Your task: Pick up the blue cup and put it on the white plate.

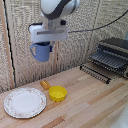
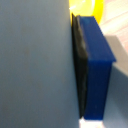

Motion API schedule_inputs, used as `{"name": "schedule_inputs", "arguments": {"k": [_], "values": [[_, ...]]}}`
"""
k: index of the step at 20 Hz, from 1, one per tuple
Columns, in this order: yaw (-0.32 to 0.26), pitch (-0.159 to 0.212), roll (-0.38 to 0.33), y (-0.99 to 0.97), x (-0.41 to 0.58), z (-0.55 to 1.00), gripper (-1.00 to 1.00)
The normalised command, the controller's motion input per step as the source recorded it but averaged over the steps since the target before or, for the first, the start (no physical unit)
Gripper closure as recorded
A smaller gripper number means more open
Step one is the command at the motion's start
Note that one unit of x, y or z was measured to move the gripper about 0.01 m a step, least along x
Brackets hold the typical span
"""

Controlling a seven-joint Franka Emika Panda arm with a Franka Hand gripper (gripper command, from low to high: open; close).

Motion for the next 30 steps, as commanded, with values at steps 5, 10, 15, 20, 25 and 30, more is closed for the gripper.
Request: {"name": "schedule_inputs", "arguments": {"k": [5,10,15,20,25,30], "values": [[0.022,0.064,-0.192,0.79,0.214,-0.76,1.00],[0.039,0.066,-0.180,0.66,0.068,-0.56,1.00],[0.080,0.010,-0.098,0.38,0.215,-0.29,1.00],[0.083,-0.028,-0.055,0.13,0.304,-0.21,1.00],[0.072,-0.064,-0.002,0.01,0.286,-0.19,1.00],[0.106,-0.017,0.000,-0.01,0.209,0.07,-1.00]]}}
